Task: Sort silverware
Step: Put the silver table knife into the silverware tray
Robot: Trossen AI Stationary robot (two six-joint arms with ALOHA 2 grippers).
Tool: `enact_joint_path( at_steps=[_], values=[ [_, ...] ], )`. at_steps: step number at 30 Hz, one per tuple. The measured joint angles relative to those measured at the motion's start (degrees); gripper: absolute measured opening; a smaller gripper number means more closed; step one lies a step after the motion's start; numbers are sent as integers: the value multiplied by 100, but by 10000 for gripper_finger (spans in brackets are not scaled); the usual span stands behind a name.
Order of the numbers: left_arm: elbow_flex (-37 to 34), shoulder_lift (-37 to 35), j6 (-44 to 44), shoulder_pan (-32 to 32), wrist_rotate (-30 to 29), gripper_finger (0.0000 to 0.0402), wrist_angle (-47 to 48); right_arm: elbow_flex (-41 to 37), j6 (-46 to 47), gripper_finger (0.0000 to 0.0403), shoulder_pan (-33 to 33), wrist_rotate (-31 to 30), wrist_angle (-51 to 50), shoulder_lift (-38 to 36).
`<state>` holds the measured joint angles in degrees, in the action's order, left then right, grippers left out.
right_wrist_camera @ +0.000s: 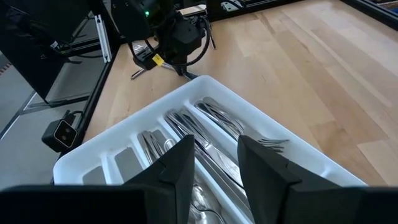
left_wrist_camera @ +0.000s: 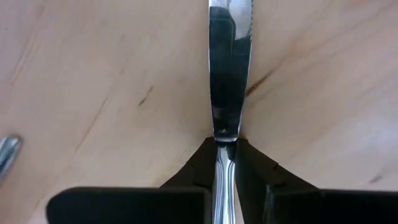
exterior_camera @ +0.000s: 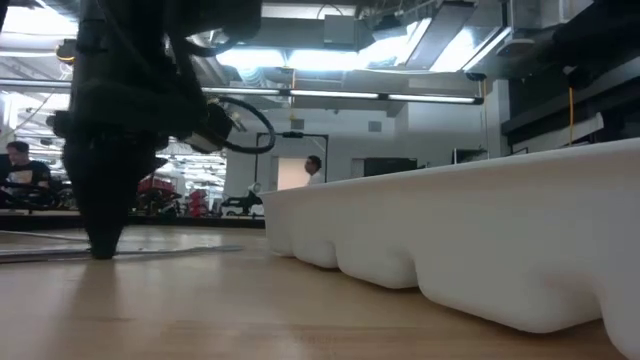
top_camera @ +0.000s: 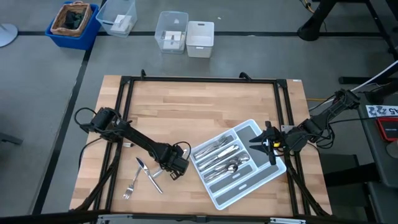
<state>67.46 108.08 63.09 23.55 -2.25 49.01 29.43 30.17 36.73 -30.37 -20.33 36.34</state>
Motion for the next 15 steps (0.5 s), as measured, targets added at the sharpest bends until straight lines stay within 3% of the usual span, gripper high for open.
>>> enact_joint_path(
  at_steps=[15],
  values=[
    [15, -106, 74, 0, -46, 33, 16, 2, 0, 124, 0, 286, -14, 0]
  ],
)
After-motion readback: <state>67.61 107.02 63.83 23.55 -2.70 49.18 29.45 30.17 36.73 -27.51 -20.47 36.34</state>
